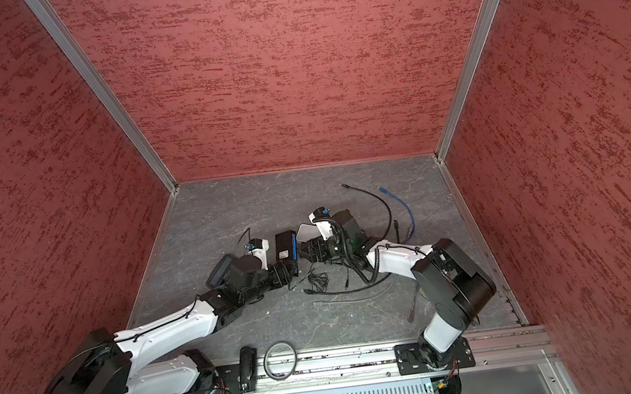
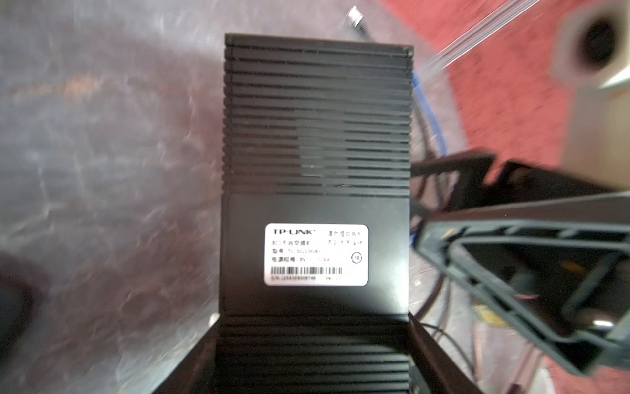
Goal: Insert the plug into the switch port
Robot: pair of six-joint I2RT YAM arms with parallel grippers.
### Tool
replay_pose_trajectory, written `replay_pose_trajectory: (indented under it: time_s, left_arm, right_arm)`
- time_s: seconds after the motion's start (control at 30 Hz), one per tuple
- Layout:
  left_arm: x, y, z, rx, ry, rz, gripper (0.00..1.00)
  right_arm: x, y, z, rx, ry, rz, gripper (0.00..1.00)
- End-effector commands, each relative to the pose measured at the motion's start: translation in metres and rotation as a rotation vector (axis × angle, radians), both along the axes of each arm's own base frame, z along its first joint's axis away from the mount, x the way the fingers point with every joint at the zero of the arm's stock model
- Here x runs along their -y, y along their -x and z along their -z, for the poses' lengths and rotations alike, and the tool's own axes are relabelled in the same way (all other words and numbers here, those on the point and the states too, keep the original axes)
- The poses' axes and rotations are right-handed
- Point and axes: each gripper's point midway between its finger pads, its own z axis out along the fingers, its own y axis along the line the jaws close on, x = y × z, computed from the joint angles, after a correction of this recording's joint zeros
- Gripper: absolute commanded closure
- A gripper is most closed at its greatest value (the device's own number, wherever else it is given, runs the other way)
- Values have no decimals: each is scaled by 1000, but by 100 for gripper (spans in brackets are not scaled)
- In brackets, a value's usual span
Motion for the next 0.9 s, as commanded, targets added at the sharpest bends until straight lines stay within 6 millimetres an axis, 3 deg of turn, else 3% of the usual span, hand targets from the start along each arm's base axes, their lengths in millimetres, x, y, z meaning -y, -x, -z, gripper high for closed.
replay_pose_trajectory:
  time_s: [0.0,0.13,0.4,0.87]
  left_arm:
    - [13,-7,-51,151,145,65,67]
    - [16,-5,-68,196,205,109,67]
    - [25,6,-83,249,309,218,68]
    - [32,15,-122,325,401,320,69]
  right_arm:
    - [-4,1,-46,79,-150,-66,25]
    - [-7,5,-68,117,-245,-140,24]
    - [-10,26,-99,205,-367,-297,23]
    - [-14,23,-112,246,-413,-384,22]
